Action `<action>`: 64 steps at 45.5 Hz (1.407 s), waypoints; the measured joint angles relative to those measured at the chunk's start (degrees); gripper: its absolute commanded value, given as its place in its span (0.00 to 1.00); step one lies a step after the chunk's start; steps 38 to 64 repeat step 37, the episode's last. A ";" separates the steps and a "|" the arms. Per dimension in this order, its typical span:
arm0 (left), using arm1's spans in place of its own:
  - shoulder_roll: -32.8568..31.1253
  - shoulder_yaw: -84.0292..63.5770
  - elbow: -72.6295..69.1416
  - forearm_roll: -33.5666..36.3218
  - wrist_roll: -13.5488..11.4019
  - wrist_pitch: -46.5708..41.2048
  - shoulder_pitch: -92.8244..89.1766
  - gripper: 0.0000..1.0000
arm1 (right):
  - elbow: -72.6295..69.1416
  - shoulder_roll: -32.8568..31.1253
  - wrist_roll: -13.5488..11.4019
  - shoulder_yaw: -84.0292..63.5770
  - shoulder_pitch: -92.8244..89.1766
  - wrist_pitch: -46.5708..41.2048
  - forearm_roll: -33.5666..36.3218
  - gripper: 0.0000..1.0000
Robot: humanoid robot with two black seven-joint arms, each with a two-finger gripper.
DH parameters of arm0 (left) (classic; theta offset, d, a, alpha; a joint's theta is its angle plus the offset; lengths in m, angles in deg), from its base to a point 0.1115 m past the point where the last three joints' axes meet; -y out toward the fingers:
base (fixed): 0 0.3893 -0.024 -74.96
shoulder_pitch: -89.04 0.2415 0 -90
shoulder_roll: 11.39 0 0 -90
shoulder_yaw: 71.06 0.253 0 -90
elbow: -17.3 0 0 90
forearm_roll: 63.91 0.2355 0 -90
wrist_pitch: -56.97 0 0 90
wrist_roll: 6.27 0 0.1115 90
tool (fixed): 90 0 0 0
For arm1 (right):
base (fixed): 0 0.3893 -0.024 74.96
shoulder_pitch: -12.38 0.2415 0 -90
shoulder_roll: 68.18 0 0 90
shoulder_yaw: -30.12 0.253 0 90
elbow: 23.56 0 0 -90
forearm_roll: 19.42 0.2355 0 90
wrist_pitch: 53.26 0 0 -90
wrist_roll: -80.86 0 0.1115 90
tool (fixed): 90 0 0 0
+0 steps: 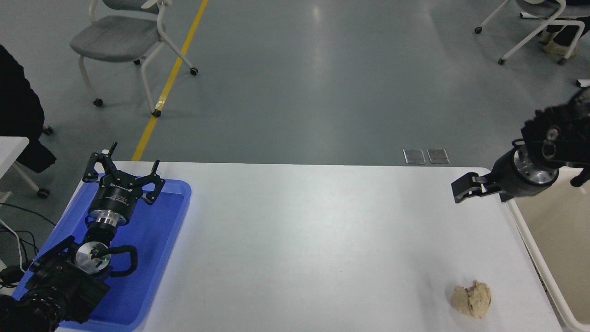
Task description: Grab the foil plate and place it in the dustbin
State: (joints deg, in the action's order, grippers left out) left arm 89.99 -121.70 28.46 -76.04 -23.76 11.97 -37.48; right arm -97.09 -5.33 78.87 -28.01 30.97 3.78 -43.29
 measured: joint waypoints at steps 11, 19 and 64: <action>0.03 0.01 0.01 -0.01 0.00 0.00 0.03 1.00 | -1.78 10.63 -0.03 -2.97 7.64 -2.40 9.12 1.00; 0.05 0.01 0.00 0.00 0.00 0.00 0.04 1.00 | -1.64 18.23 0.02 -4.37 11.89 -2.74 13.42 1.00; 0.05 0.01 0.00 0.00 0.00 0.00 0.05 1.00 | -1.34 25.80 0.01 -5.62 16.72 -3.56 20.45 1.00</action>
